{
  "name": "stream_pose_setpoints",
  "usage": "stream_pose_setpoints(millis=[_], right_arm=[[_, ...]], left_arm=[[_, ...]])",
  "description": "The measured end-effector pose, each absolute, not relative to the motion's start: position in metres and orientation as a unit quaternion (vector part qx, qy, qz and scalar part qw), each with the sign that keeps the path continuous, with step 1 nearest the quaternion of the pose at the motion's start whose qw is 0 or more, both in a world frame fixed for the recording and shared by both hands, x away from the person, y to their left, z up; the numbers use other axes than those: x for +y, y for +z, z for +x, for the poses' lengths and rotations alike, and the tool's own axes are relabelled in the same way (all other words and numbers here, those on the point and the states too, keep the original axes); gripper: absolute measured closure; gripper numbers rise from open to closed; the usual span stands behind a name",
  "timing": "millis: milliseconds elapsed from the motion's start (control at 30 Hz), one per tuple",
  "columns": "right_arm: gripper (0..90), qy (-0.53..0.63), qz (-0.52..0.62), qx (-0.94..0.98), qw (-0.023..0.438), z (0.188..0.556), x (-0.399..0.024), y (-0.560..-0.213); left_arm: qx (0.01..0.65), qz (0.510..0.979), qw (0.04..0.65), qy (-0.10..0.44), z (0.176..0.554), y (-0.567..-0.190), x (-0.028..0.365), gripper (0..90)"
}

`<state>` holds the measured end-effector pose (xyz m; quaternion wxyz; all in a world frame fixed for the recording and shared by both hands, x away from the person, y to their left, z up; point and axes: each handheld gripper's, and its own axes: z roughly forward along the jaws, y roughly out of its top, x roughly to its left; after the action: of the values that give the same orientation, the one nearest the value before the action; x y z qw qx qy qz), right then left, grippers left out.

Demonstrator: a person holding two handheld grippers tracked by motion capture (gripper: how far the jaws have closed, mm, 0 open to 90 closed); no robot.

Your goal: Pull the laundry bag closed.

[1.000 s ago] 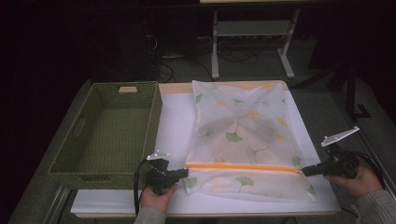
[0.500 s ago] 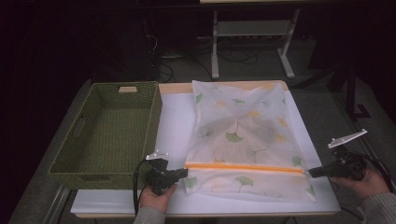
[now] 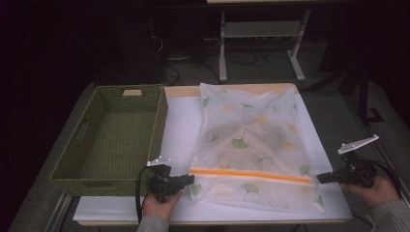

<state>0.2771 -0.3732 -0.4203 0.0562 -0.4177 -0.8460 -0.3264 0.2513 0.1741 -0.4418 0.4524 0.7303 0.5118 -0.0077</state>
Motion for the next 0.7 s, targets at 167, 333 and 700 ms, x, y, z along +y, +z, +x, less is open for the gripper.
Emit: stream_pose_setpoints(millis=[167, 333, 700], right_arm=[[87.2, -0.344, -0.406, -0.845, 0.052, 0.277, -0.361, -0.417], [81.6, -0.357, -0.397, -0.844, 0.044, 0.277, -0.352, -0.413], [71.8, -0.367, -0.393, -0.843, 0.031, 0.276, -0.344, -0.409]], left_arm=[[0.512, 0.725, 0.461, -0.003, 0.249, -0.436, 0.175, 68.7], [0.507, 0.719, 0.474, 0.011, 0.246, -0.428, 0.173, 64.8], [0.500, 0.714, 0.490, 0.007, 0.245, -0.427, 0.174, 59.2]])
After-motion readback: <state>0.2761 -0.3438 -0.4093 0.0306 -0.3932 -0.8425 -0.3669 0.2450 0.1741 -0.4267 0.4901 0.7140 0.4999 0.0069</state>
